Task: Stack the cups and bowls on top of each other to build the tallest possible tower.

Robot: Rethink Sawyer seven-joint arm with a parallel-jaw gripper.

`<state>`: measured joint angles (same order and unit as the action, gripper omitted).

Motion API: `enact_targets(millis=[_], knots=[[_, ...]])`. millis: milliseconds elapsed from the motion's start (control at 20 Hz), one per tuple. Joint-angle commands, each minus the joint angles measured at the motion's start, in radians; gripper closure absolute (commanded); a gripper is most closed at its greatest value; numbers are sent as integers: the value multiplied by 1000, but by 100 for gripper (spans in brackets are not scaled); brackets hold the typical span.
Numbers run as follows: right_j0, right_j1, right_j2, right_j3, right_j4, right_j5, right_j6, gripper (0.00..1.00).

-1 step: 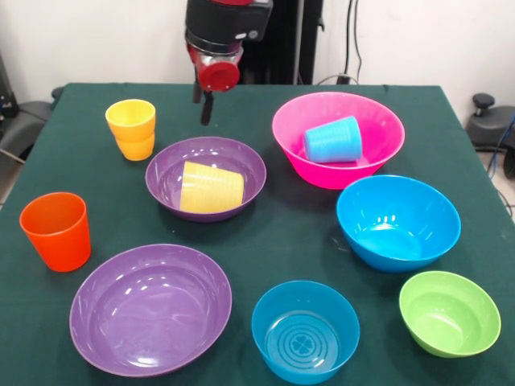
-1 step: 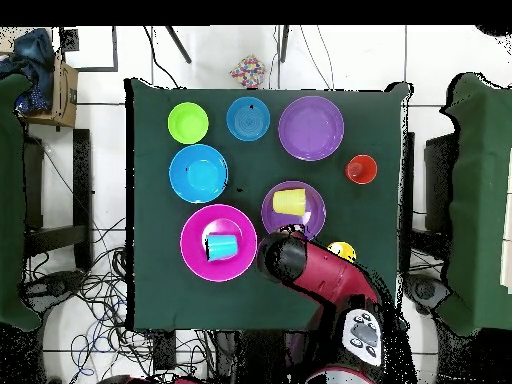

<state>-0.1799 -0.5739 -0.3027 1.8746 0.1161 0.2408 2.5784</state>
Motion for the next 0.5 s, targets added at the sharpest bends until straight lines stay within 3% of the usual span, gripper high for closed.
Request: enact_targets(millis=[50, 500], knots=[[20, 29, 75, -33, 20, -24, 101, 0], [41, 72, 77, 38, 34, -159, 160, 0]])
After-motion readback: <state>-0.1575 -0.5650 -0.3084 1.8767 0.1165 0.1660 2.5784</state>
